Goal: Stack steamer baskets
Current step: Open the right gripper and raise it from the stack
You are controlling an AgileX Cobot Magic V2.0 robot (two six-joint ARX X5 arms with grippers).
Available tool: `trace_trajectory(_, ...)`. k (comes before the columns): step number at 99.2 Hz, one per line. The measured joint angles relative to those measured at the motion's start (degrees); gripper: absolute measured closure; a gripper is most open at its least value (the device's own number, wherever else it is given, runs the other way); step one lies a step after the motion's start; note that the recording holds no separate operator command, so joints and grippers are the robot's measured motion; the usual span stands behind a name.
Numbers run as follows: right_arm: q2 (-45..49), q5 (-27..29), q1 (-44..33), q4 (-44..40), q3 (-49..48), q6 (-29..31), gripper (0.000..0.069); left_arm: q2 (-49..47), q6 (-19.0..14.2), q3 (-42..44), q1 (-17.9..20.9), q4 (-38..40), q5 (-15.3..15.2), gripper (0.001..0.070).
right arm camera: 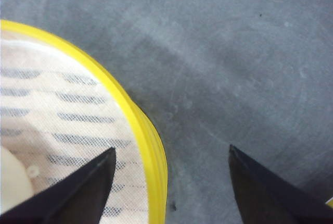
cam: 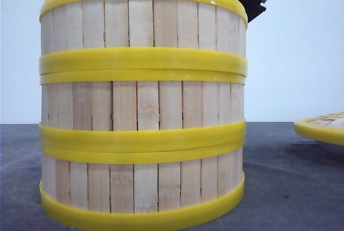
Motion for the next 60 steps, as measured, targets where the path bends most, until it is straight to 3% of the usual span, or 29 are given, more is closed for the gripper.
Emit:
trace_trajectory(23,-12.92,3.98,-1.2,0.11,0.09,0.11,0.0262,0.0,0.04,0.0,0.0,0.0,0.0,0.0477)
trace_trajectory(47,-22.88,14.8,-3.93,-7.72,0.13,0.7,0.0263,0.0,0.5,0.0,0.0,0.17,0.0,0.0477)
trace_trajectory(60,-26.34,16.72,-8.26,-11.45,0.13,1.66,0.0263,0.0,1.14,0.0,0.0,0.52,0.0,0.0477)
